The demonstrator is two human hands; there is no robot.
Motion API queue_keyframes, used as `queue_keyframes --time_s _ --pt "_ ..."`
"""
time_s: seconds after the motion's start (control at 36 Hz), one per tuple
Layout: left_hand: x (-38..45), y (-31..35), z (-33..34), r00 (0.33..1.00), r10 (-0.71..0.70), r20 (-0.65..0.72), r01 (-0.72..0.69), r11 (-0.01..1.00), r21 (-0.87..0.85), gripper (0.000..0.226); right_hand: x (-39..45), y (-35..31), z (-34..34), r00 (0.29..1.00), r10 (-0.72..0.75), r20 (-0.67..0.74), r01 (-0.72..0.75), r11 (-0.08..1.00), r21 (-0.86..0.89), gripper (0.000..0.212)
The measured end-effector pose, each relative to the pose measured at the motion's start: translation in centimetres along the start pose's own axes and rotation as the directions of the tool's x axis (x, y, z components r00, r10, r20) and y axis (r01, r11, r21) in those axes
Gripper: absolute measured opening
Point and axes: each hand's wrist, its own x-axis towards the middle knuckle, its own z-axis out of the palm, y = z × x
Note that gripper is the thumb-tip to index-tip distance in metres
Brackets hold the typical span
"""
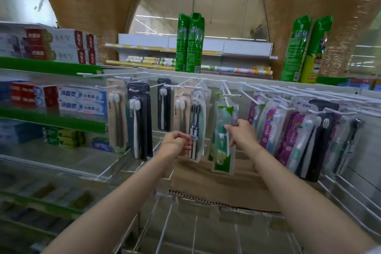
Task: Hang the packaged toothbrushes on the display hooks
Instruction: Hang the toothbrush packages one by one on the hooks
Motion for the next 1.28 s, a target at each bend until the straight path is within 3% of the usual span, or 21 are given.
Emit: queue_keyframes --time_s 0.33,0.42,0.5,0.56,0.61,0.67,0.75,0.86,0.94,1.08,1.19,1.28 --pt "1.8 0.4 -2.0 1.000 0.006 -0.023 -0.001 0.984 0.179 0.014 4.7 0.1 2.1 0.987 0.103 -0.121 -0.114 0.990 -0.086 0.023" --pt "2.3 0.4 -2.5 0.998 0.031 -0.053 -0.021 0.981 0.191 0.018 3.5 0.0 2.2 0.987 0.050 -0.154 -0.073 0.987 -0.145 0.025" --pt "2.9 0.3 -2.8 0.997 0.047 -0.066 -0.031 0.975 0.221 0.019 2.4 0.7 2.8 0.959 -0.044 -0.281 0.008 0.992 -0.128 0.038" --pt "3.5 0.2 -3.0 0.994 0.058 -0.090 -0.036 0.971 0.236 0.017 1.5 1.2 3.1 0.937 -0.119 -0.327 0.094 0.991 -0.091 0.031" --pt "3.8 0.4 -3.1 0.989 0.071 -0.128 -0.037 0.968 0.250 0.011 0.9 1.4 3.8 0.945 -0.207 -0.255 0.194 0.978 -0.077 0.022" --pt "4.2 0.5 -3.0 0.985 0.084 -0.153 -0.041 0.963 0.265 0.030 0.5 1.2 4.5 0.953 -0.265 -0.146 0.259 0.964 -0.060 0.021" --pt "4.5 0.8 -2.8 0.985 0.103 -0.141 -0.062 0.960 0.273 0.051 -0.1 -0.1 5.1 0.960 -0.273 -0.052 0.272 0.962 -0.038 0.025" --pt "4.8 0.8 -2.2 0.991 0.099 -0.093 -0.069 0.957 0.280 0.050 -0.3 -1.3 6.0 0.973 -0.228 0.043 0.230 0.971 -0.062 0.033" --pt "4.8 0.7 -1.9 0.996 0.081 -0.037 -0.070 0.969 0.236 0.050 -0.1 -1.4 6.8 0.985 -0.169 0.045 0.171 0.984 -0.042 0.032" --pt "5.0 0.4 -2.1 0.991 0.113 -0.064 -0.094 0.964 0.248 0.049 0.0 -1.7 7.6 0.989 -0.140 0.039 0.138 0.989 0.057 0.015" --pt "5.1 0.3 -2.5 0.989 0.145 -0.041 -0.130 0.960 0.249 0.027 0.0 -1.7 7.3 0.991 -0.121 0.063 0.114 0.989 0.099 0.019" --pt "5.1 -0.1 -3.2 0.977 0.187 -0.098 -0.155 0.950 0.271 0.024 0.1 -1.8 7.2 0.998 -0.070 0.005 0.068 0.990 0.123 0.027"
